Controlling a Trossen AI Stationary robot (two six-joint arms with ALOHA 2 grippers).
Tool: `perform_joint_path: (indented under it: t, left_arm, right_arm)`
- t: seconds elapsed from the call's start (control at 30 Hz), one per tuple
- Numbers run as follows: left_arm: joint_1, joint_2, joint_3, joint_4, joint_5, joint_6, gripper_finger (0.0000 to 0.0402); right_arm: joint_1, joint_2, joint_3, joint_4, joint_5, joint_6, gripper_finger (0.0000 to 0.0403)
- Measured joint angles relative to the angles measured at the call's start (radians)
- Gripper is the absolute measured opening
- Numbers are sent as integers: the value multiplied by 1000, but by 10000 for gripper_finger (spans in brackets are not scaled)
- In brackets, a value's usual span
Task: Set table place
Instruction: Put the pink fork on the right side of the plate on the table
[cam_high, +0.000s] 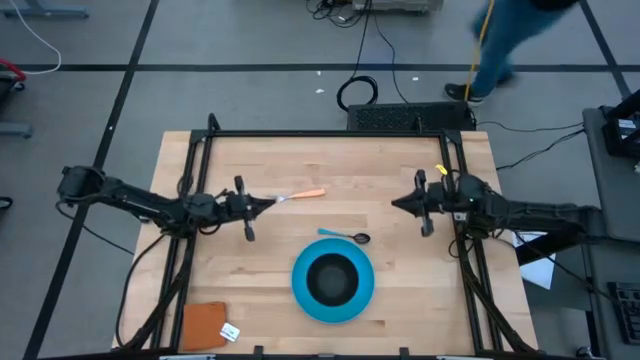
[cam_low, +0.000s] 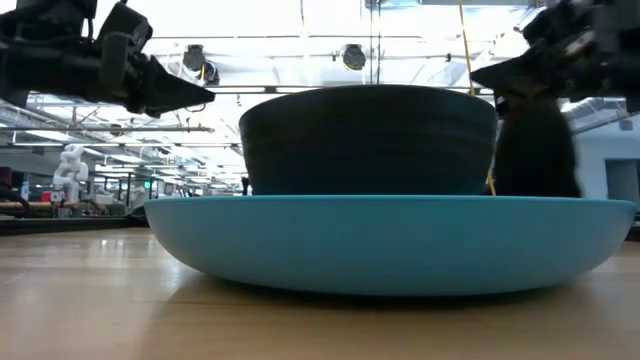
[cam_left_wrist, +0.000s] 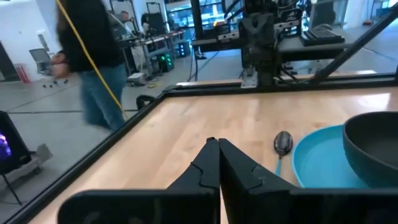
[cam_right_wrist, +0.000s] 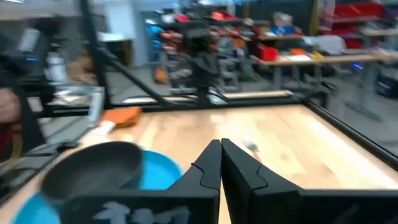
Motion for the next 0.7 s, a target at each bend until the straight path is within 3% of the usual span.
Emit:
perform_joint_path:
  t: [0.2, 0.37, 0.5, 0.7]
  left_arm:
    - [35, -18, -5, -23, 25, -34, 1]
    - [42, -17, -5, -26, 25, -53, 1]
    - [43, -17, -5, -23, 25, -49, 12]
    - [43, -17, -5, -23, 25, -47, 34]
  right_arm:
    - [-74, 185, 89, -8, 37, 27, 0]
    - [-114, 357, 209, -128, 29, 13, 0]
    - [-144, 496, 333, -241, -69, -25, 0]
    - [-150, 686, 511, -352, -121, -86, 24]
